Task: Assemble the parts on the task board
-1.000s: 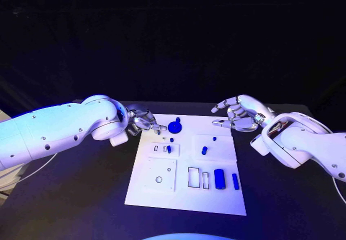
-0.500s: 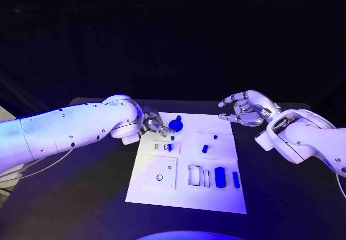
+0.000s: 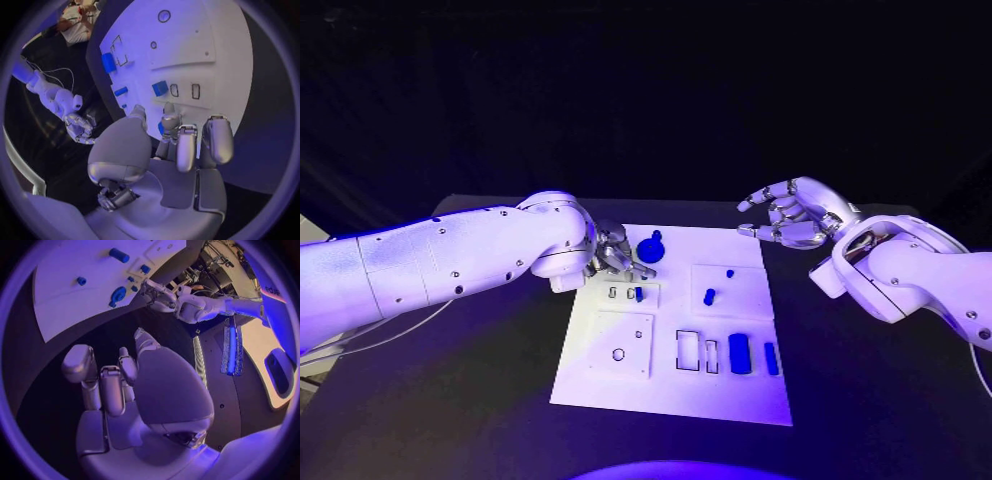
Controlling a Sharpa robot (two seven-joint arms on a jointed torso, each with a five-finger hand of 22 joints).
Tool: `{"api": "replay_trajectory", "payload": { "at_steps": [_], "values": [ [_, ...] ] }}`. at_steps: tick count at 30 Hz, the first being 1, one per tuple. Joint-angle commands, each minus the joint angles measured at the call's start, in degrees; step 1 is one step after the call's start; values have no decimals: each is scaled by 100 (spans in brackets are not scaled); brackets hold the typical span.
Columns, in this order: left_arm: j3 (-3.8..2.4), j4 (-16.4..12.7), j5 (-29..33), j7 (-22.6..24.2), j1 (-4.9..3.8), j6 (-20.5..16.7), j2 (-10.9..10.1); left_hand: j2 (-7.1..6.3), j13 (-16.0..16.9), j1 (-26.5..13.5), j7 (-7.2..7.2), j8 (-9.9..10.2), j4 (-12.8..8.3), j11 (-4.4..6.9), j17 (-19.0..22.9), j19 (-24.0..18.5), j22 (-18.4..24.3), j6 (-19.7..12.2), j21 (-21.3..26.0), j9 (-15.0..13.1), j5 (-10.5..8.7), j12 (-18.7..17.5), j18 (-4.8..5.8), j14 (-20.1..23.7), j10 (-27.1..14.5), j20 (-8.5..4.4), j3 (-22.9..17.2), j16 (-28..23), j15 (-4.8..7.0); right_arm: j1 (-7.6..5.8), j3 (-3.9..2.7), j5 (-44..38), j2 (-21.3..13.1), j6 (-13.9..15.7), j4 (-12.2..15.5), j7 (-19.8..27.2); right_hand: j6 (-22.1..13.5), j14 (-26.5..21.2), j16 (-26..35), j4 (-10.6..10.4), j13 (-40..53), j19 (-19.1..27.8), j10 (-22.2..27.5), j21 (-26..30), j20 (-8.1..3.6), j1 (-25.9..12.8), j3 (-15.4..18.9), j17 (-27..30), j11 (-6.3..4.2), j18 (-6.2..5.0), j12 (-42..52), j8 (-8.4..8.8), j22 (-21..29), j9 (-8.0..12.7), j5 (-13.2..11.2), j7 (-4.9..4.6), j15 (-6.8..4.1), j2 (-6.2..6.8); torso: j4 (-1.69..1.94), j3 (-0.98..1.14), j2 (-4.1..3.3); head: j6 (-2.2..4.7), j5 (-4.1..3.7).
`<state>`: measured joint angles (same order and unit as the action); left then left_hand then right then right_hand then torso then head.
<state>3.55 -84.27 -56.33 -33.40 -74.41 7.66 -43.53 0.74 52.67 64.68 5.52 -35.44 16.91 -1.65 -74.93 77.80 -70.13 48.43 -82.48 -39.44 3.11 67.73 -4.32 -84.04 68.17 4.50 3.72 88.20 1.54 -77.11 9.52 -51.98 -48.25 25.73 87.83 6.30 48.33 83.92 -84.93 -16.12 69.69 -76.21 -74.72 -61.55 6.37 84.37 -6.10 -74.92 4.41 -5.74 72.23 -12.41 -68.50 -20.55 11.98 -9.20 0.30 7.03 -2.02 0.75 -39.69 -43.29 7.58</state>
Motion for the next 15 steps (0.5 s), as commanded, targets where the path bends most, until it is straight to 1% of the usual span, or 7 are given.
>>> {"api": "replay_trajectory", "payload": {
  "at_steps": [1, 5, 8, 12, 15],
  "values": [
    [5, -9, 26, -75, -9, 415, 41, 44, -5, 6, 8, -35, -6, 10, -1150, -39, 2, -38, 28, -10, -22, -13, 26, -447, -49, -16, 40, -25, 29, -2, -4, -3, 12, -10, -3, -22, 3, 341, 18, -39, -5, 2, 30, 5, -33, 0, 8, -411, -4, -49, -27, -38, 1, -8, 26, -12, -24, 47, 4, -3, 0, -5, -4],
    [25, -21, 31, -80, -8, 475, 62, 71, 8, 53, 9, -38, -12, 8, -1156, -37, -7, -48, 27, -36, -22, -12, 28, -449, -50, -13, 56, -23, 27, -2, -4, -6, 20, -13, -5, -28, 3, 341, 18, -39, -5, 2, 30, 5, -33, 0, 8, -411, -4, -49, -27, -38, 1, -8, 26, -12, -24, 47, -4, -1, -2, -14, -1],
    [39, -11, 33, -82, -7, 493, 59, 94, 10, 100, 9, -41, -13, 7, -1154, -40, -6, -54, 29, -58, -22, -15, 27, -447, -55, -11, 66, -26, 25, -2, -4, -9, 17, -15, -2, -33, 2, 341, 19, -38, -6, 3, 30, 7, -33, 1, 7, -411, -4, -50, -27, -40, 2, -9, 29, -12, -24, 46, 3, 0, -1, -23, 5],
    [52, 14, 34, -81, -6, 505, 51, 123, 14, 158, 10, -42, -14, 7, -1156, -44, -4, -63, 31, -83, -22, -18, 27, -447, -59, -9, 76, -26, 25, -2, -4, -13, 11, -10, 0, -40, 1, 341, 20, -36, -7, 3, 30, 11, -33, 2, 5, -409, -5, -50, -28, -43, 3, -10, 35, -11, -25, 45, 14, 0, 2, -30, -15],
    [62, 19, 56, -79, -3, 526, 46, 142, 15, 192, 10, -42, -15, 7, -1156, -42, -8, -67, 30, -97, -22, -20, 27, -447, -61, -8, 81, -26, 24, -2, -4, -18, 13, -8, 2, -43, 1, 340, 21, -36, -11, 11, 33, 28, -34, 1, 5, -407, -5, -54, -31, -45, 16, -11, 38, -11, -25, 43, 7, -2, -2, -28, -11]
  ]
}}
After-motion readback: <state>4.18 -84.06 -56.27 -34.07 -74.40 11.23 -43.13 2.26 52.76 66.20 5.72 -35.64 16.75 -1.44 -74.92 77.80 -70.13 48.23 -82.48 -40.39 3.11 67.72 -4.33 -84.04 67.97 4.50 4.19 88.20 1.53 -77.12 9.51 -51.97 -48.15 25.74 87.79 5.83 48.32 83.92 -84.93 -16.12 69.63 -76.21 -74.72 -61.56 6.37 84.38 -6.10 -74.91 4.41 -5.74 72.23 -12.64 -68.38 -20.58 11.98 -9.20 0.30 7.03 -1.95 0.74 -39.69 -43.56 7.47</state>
